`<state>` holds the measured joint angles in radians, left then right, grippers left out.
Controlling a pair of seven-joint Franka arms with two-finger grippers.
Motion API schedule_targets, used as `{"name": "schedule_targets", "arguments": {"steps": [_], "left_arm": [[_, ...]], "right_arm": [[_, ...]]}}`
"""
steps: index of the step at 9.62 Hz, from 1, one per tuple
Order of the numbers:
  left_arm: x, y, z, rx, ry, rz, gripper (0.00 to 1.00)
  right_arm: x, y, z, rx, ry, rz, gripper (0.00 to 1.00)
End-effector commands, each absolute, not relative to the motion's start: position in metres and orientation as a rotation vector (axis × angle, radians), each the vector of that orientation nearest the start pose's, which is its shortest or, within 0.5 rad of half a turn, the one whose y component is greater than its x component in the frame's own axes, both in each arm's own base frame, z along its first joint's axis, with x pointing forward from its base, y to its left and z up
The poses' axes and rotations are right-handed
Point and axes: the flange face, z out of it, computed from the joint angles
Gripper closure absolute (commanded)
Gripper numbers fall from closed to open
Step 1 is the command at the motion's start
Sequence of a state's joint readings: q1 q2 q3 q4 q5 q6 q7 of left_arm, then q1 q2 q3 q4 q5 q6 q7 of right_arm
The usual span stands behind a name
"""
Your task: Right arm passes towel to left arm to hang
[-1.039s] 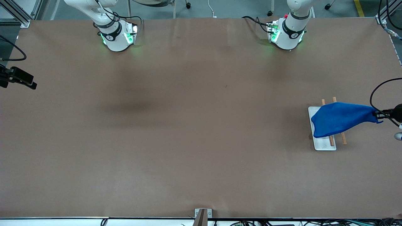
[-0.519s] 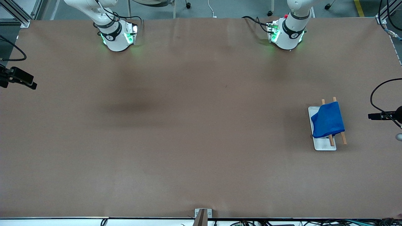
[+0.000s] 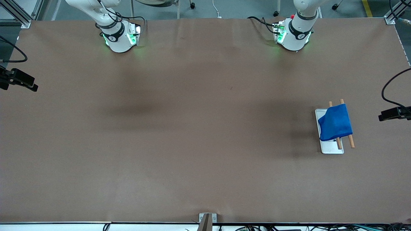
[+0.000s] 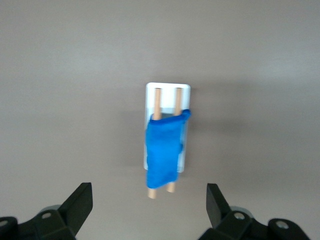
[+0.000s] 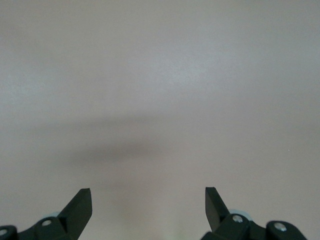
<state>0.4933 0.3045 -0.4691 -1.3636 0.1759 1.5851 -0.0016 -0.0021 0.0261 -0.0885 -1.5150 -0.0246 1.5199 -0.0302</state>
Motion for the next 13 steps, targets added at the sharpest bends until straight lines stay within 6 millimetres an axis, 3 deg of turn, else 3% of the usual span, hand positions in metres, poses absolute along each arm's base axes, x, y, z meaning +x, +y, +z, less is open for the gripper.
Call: {"name": "schedule_targets", "arguments": {"steps": [1, 5, 6, 7, 8, 10, 13], "left_arm": [[0.620, 0.032, 0.573, -3.098, -0.004, 0.074, 0.00], [0.605, 0.005, 0.613, -3.103, 0.110, 0.054, 0.00], [0.592, -0.027, 0.635, -3.065, 0.160, 0.000, 0.00], [0.584, -0.029, 0.643, -3.050, 0.147, 0.012, 0.00], [0.573, -0.039, 0.644, -3.072, 0.147, 0.039, 0.00], [0.542, -0.037, 0.638, -3.159, 0.061, 0.082, 0.00], [0.510, -0.063, 0.635, -3.126, 0.080, 0.042, 0.00]], "right_arm": [[0.555, -0.051, 0.633, -3.154, 0.117, 0.030, 0.00], [0.555, -0.051, 0.633, -3.154, 0.117, 0.030, 0.00], [0.555, -0.051, 0.633, -3.153, 0.117, 0.030, 0.00], [0.555, -0.051, 0.633, -3.153, 0.117, 0.030, 0.00], [0.555, -0.051, 0.633, -3.153, 0.117, 0.032, 0.00], [0.555, -0.051, 0.632, -3.154, 0.117, 0.033, 0.00], [0.555, -0.051, 0.632, -3.154, 0.117, 0.033, 0.00]]}}
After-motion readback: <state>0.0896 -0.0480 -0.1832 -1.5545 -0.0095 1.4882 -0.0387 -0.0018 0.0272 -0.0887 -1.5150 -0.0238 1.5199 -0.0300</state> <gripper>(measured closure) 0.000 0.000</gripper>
